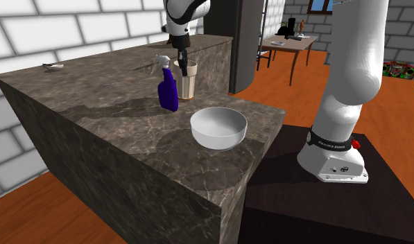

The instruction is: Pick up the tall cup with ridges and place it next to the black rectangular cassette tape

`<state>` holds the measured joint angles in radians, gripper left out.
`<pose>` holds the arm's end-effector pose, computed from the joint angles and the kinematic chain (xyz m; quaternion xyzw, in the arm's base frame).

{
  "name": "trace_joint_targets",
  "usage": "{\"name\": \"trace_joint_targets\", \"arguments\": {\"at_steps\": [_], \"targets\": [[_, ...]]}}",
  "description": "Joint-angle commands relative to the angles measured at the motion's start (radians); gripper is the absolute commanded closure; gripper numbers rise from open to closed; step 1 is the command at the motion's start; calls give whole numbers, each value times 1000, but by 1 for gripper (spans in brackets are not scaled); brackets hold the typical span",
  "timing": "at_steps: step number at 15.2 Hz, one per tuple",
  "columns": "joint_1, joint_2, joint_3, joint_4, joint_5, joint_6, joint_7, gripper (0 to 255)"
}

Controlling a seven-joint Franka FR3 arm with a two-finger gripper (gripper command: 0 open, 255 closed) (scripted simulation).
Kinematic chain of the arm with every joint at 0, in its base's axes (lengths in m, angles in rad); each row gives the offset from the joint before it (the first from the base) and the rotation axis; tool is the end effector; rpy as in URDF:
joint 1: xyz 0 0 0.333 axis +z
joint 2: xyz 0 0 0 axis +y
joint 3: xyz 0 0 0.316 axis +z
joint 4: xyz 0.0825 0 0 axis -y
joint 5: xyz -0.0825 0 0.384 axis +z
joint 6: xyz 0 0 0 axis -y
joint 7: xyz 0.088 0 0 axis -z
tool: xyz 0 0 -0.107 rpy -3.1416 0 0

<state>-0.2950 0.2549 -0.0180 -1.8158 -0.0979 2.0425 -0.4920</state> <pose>0.5895 -0.1958 0.3972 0.9925 0.1123 -0.0308 0.0364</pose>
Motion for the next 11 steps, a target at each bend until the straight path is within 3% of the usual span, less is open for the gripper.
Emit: {"name": "trace_joint_targets", "arguments": {"at_steps": [1, 4, 5, 11], "targets": [[0, 0, 0, 0, 0, 1, 0, 255], [0, 0, 0, 0, 0, 1, 0, 255], [0, 0, 0, 0, 0, 1, 0, 0], [2, -10, 1, 20, 1, -29, 0, 0]]}}
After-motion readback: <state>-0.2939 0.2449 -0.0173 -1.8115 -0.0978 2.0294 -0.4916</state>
